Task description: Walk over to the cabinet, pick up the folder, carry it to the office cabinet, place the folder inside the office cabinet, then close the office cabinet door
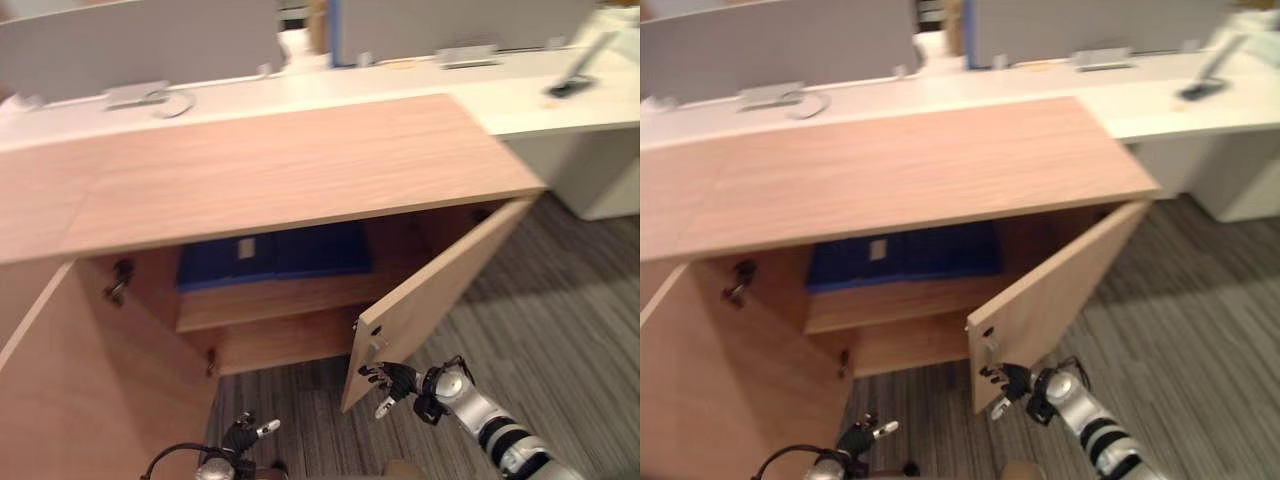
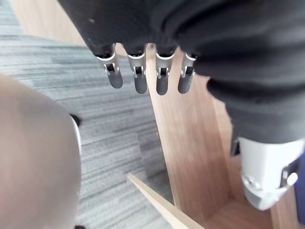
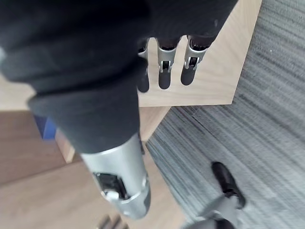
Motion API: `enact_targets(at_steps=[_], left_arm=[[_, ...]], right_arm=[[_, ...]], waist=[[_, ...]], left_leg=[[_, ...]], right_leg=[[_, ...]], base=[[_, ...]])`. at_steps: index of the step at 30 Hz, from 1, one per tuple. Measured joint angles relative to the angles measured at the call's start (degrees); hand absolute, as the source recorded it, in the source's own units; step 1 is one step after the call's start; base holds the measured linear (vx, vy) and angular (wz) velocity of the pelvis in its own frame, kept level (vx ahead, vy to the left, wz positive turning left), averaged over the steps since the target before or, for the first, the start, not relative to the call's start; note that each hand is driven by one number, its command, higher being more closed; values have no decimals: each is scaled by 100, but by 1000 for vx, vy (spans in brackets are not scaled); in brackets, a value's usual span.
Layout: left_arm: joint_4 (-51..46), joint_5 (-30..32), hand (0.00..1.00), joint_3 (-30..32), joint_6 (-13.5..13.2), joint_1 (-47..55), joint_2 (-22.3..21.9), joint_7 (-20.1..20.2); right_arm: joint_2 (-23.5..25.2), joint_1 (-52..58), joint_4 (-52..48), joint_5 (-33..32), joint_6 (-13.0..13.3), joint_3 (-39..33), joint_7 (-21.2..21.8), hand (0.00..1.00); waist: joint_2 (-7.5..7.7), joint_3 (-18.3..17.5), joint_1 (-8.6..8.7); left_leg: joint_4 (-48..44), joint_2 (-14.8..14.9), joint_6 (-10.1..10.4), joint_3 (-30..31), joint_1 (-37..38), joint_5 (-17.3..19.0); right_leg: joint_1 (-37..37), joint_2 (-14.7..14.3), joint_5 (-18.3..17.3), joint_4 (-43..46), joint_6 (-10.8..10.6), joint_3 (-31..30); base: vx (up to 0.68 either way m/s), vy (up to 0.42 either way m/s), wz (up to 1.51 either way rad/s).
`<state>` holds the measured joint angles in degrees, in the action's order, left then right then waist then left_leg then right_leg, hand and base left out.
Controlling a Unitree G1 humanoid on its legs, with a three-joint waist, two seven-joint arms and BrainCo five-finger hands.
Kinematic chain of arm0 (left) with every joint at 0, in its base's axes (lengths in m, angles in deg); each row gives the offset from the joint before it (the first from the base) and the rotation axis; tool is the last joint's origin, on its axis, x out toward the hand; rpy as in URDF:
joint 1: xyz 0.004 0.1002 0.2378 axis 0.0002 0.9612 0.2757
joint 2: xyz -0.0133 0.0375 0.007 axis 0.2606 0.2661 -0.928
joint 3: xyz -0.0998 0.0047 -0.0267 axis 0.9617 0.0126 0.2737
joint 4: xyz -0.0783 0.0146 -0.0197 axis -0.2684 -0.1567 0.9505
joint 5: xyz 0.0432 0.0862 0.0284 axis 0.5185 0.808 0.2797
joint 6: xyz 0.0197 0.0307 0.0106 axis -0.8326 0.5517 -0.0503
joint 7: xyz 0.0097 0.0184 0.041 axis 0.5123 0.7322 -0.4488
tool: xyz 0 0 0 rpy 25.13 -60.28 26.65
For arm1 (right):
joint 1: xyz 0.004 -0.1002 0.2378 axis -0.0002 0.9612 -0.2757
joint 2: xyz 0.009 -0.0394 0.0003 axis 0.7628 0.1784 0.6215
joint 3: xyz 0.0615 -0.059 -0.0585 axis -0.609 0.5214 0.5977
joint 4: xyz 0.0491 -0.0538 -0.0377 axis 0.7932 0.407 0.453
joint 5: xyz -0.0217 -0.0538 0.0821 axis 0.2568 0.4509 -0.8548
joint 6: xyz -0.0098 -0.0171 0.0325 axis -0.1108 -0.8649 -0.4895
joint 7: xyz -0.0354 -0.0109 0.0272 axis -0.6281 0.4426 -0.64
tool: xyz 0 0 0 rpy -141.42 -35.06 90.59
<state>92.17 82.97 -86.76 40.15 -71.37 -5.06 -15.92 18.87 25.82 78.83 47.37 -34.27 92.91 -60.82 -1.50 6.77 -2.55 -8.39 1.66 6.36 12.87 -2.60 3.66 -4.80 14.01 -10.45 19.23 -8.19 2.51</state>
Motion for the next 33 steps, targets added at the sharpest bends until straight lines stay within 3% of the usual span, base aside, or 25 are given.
enact_targets(at_steps=[2, 5, 7, 14, 16, 17, 18, 19, 20, 21, 22, 23, 25, 26, 27, 28, 29, 30, 33], left_arm=[[-1, -28, 0, 254, -4, 64, -133, -63], [-4, -212, 0, 615, -8, 132, -231, -137], [9, -650, 0, 983, 31, 234, -325, -216], [-2, -1307, 0, 1555, 91, 473, -323, -306], [-7, -1420, 0, 1535, 111, 528, -306, -317], [-9, -1429, 0, 1507, 119, 533, -296, -324], [-21, -1438, 0, 1447, 146, 534, -275, -346], [-51, -1439, 0, 1379, 173, 500, -205, -380], [-61, -1441, 0, 1374, 186, 497, -189, -386], [-57, -1438, 0, 1358, 250, 503, -141, -396], [-73, -1436, 0, 1327, 263, 557, -134, -395], [-78, -1427, 0, 1295, 259, 595, -133, -394], [-57, -1360, 0, 1208, 278, 599, -100, -374], [-65, -1356, 0, 1211, 287, 550, -65, -371], [-58, -1354, 0, 1216, 311, 529, -38, -364], [-46, -1315, 0, 1297, 393, 667, -43, -353], [-43, -1305, 0, 1327, 426, 788, -94, -348], [-9, -1289, 0, 1381, 454, 891, -140, -321], [-8, -1156, 0, 1367, 463, 906, -112, -297]], right_arm=[[249, -1, 553, -153, 5, -443, -368, 0], [450, 49, 831, -518, 8, -873, -851, 0], [526, 126, 1001, -753, 7, -1257, -1112, 0], [887, 529, 1401, -1192, -5, -2066, -1381, 0], [932, 583, 1565, -1240, -12, -2374, -1499, 0], [931, 582, 1638, -1221, -16, -2511, -1545, 0], [932, 600, 1722, -990, -48, -2824, -1709, 0], [956, 651, 1755, -761, -76, -3234, -1848, 0], [974, 663, 1759, -652, -94, -3450, -1899, 0], [974, 753, 1821, -499, -137, -3879, -1987, 0], [965, 892, 1892, -407, -212, -4313, -2056, 0], [965, 984, 1875, -396, -248, -4473, -2066, 0], [971, 1208, 1927, -191, -407, -5126, -2069, 0], [986, 1261, 2013, -142, -475, -5475, -2075, 0], [1041, 1329, 2016, -80, -494, -5615, -2087, 0], [1087, 1428, 2013, 44, -513, -5794, -2115, 0], [1107, 1465, 1997, 41, -531, -5805, -2118, 0], [1223, 1558, 1847, 6, -536, -5839, -2118, 0], [1273, 1654, 1729, 15, -495, -5794, -2076, 0]], waist=[[-102, -29, -44], [-124, -45, -121], [-137, -68, -160], [-80, -73, -301], [-77, -72, -314], [-79, -69, -313], [-71, -36, -306], [-13, 38, -299], [-2, 92, -303], [19, 126, -287], [12, 123, -290], [-15, 109, -272], [-142, 135, -96], [-33, 220, -48], [22, 257, -2], [70, 302, -46], [-10, 266, -50], [-50, 208, -9], [-6, 165, 10]], left_leg=[[30, 83, 93, 391, -67, -85], [95, 205, 205, 754, -41, -159], [92, 233, 263, 972, -49, -195], [-237, 206, 338, 1448, -139, -247], [-207, 144, 283, 1454, -383, -548], [-137, 136, 227, 1370, -454, -684], [89, 137, -13, 967, -558, -1001], [116, 201, -463, 208, -681, -928], [-207, 313, -607, -313, -872, -774], [-1373, 527, -748, -1444, -1271, -434], [-2264, 644, -754, -2247, -1317, -183], [-2436, 686, -740, -2532, -1293, 7], [-1896, 431, -800, -2553, -1306, 85], [-1291, 105, -898, -2367, -1212, -194], [-1078, -45, -892, -2362, -1131, -250], [-1632, -7, -865, -2627, -1159, 71], [-1683, 35, -863, -2574, -1061, 234], [-1310, -154, -979, -2484, -922, 163], [-210, -529, -966, -2387, -630, -364]], right_leg=[[205, -54, -53, -31, -15, 462], [480, -175, -133, -88, 40, 882], [659, -227, -138, -174, 47, 1128], [1326, -418, -126, -501, 101, 1932], [1359, -429, -203, -529, 165, 2334], [1357, -430, -210, -551, 169, 2464], [1370, -401, -184, -585, 215, 2759], [1372, -341, -132, -580, 305, 3068], [1394, -288, -117, -542, 320, 3228], [1419, -132, -102, -384, 280, 3463], [1483, 27, -133, -242, 231, 3585], [1499, 60, -157, -178, 195, 3652], [1436, 54, -387, -21, 10, 3809], [1399, 97, -364, -119, 46, 3796], [1406, 173, -288, -207, 140, 3795], [1454, 377, -192, -180, 28, 3965], [1488, 367, -193, -153, 6, 3957], [1510, 403, -207, -158, -35, 3946], [1457, 433, -161, -484, 33, 3915]], base=[[-29, -154, 111], [-15, -163, 65], [-18, -60, 44], [-16, -48, 57], [-80, -50, 96], [-92, -44, 120], [-85, -6, 126], [-76, 22, 121], [-64, 68, 108], [1, 110, 83], [73, 168, 77], [127, 184, 92], [44, 130, 129], [-40, 68, 124], [-37, 126, 107], [17, 122, 48], [77, 150, 36], [92, 89, 30], [22, 57, 34]])
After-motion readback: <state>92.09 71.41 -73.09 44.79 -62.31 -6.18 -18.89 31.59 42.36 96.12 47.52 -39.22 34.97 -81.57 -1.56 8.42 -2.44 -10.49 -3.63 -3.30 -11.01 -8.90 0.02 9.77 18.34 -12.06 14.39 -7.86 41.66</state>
